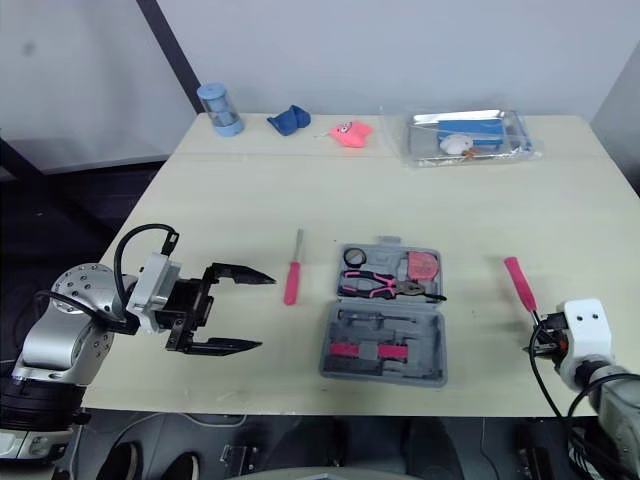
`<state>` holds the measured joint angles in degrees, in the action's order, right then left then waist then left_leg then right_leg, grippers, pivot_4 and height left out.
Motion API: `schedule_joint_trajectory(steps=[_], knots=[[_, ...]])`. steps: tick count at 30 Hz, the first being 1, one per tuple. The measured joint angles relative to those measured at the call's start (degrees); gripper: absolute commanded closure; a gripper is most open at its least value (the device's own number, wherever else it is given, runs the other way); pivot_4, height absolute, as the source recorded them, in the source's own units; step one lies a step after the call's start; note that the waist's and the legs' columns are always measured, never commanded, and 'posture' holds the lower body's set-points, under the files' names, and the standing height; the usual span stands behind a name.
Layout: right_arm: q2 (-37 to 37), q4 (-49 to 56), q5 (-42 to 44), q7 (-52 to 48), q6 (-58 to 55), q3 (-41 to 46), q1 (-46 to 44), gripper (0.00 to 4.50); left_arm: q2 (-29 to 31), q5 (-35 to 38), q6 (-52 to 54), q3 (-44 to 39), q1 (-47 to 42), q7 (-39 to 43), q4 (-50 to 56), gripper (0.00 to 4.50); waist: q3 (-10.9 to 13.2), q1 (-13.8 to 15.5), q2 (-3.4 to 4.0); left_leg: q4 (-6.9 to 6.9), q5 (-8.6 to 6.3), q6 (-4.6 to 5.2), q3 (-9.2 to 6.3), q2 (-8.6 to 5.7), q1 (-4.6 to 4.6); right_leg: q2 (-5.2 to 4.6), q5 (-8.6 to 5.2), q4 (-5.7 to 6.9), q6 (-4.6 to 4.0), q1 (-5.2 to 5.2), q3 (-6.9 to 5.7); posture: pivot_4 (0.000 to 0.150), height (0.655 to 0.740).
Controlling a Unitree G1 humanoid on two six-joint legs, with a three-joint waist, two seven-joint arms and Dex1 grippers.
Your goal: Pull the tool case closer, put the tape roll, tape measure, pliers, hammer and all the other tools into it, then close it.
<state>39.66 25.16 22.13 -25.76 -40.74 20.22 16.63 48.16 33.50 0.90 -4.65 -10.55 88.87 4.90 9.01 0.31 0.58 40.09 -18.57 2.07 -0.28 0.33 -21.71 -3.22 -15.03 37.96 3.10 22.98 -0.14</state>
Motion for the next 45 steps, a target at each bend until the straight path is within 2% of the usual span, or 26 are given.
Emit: schedule_joint_trajectory(steps=[1,5,7,11,15,21,28,39,45], knots=[[0.8,0.5,0.0,-0.9,0.3,-0.2,0.0,4.48,0.0,0.0,0.0,0.0,0.0,0.0,0.0,0.00,0.0,-0.3,-0.07,0.00,0.00,0.00,-0.03,0.04,0.00,0.09,0.00,0.01,0.00,0.00,-0.01,0.150,0.7400],[12.6,6.2,1.0,-12.6,0.2,-6.1,-1.7,4.48,0.0,0.0,-0.2,0.0,-0.1,0.0,-1.3,0.00,0.0,-1.1,-0.14,-0.01,0.00,0.00,-0.17,0.12,-0.01,0.18,0.00,0.01,-0.01,0.01,-0.07,0.150,0.7400],[15.4,7.3,1.3,-15.2,-0.8,-8.2,-3.8,4.48,0.0,-0.1,-0.4,-0.1,0.0,0.1,-1.7,0.00,0.0,-1.1,-0.16,0.00,0.00,0.00,-0.17,0.13,-0.03,0.15,0.00,0.01,-0.01,0.02,-0.07,0.150,0.7400],[24.0,11.1,2.6,-20.8,-6.6,-16.2,-16.7,4.48,0.1,-0.4,-0.8,0.0,-0.6,0.1,-3.1,0.00,0.2,-1.1,-0.27,0.05,0.00,-0.01,-0.13,0.11,-0.05,0.08,0.01,0.02,0.00,0.08,-0.01,0.150,0.7400],[27.7,14.5,1.7,-24.7,-13.9,-29.2,-32.5,4.48,0.2,-1.0,-1.8,0.0,-0.3,0.1,-4.4,0.00,0.2,-0.8,-0.35,0.04,0.02,-0.04,-0.26,0.12,-0.30,0.02,-0.01,-0.05,-0.02,0.27,-0.16,0.150,0.7400],[25.7,16.6,-1.0,-27.5,-24.6,-46.1,-50.7,4.48,0.4,-2.0,-3.1,0.1,0.2,0.1,-5.6,0.00,0.2,-1.1,-0.35,0.15,0.17,-0.30,-0.21,0.00,-0.86,-0.19,0.01,-0.01,0.00,0.75,-0.19,0.150,0.7400],[17.8,16.5,-3.1,-26.5,-35.1,-60.6,-63.6,4.48,1.2,-4.2,-5.3,0.4,1.3,0.1,-6.9,0.00,0.2,-1.1,-0.35,0.15,0.17,-0.31,-0.25,-0.04,-0.94,-0.24,0.01,0.03,0.00,0.84,-0.28,0.150,0.7400],[11.1,13.8,-4.0,-21.6,-41.3,-70.5,-68.4,4.48,1.4,-4.7,-5.7,0.7,1.3,0.1,-7.3,0.00,0.2,-1.3,-0.35,0.17,0.18,-0.32,-0.29,-0.12,-1.01,-0.33,0.01,0.06,0.01,0.88,-0.35,0.150,0.7400],[8.8,12.2,-3.9,-19.7,-42.3,-72.0,-68.4,4.48,1.4,-4.7,-5.9,0.7,1.4,0.1,-7.3,0.00,0.2,-1.3,-0.36,0.18,0.18,-0.32,-0.29,-0.13,-1.01,-0.33,0.02,0.07,0.01,0.87,-0.35,0.150,0.7400]])
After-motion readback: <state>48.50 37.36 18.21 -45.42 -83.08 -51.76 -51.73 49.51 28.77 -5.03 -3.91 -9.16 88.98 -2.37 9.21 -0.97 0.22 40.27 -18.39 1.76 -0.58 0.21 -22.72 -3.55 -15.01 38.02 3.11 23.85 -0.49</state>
